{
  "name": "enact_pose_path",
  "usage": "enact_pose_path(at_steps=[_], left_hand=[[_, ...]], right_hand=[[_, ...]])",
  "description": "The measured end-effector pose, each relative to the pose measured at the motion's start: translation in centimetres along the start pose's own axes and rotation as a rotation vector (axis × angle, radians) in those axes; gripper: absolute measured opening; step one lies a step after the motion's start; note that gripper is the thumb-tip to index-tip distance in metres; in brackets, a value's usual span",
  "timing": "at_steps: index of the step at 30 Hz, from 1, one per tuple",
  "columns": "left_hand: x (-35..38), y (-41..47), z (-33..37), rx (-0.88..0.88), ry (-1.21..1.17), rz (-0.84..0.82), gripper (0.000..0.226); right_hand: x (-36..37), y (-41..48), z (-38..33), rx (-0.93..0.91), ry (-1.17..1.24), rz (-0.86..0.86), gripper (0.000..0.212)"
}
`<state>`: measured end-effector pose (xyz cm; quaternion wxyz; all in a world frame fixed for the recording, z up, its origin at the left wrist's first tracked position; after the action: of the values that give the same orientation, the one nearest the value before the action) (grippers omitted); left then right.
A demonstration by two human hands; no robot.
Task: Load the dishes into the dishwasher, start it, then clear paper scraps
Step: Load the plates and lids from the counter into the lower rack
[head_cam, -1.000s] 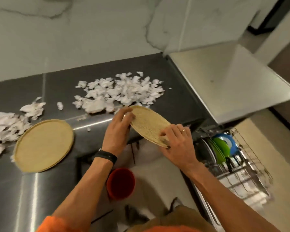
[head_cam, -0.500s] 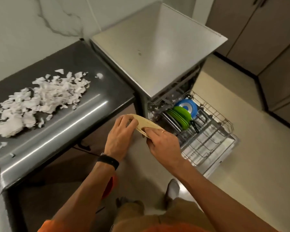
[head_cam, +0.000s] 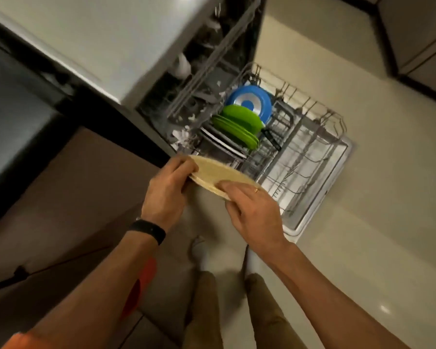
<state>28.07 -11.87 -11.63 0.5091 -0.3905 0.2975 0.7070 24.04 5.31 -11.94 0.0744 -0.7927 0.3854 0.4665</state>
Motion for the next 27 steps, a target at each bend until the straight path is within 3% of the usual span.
enact_pose_path(at_steps=[4, 9, 27], left_hand=[[9.4, 2.8, -5.6, 0.005, -0.016, -0.072, 0.028], [15.3, 3.9, -10.5, -0.011, -0.028, -0.084, 0.037], [20.1, 8.9, -14.6, 0.072, 0.077, -0.024, 0.025]], right_hand=[[6.6, 0.1, 5.6, 0.098, -0.061, -0.015, 0.035], [14.4, 0.1, 10.3, 0.243, -0.133, -0.102, 0.045], [21.1, 2.2, 14.9, 0.311, -0.025, -0.018, 0.046]])
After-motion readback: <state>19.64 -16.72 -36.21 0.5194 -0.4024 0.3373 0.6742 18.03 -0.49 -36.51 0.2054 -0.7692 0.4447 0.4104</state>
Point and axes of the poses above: each hand's wrist, its own y-axis towards the middle knuckle, its own x-axis out of the palm, z = x × y, the point moved 7 cm from there along y, towards the middle knuckle, and after that the axes turned 3 degrees about -x, right-handed, at the moved point
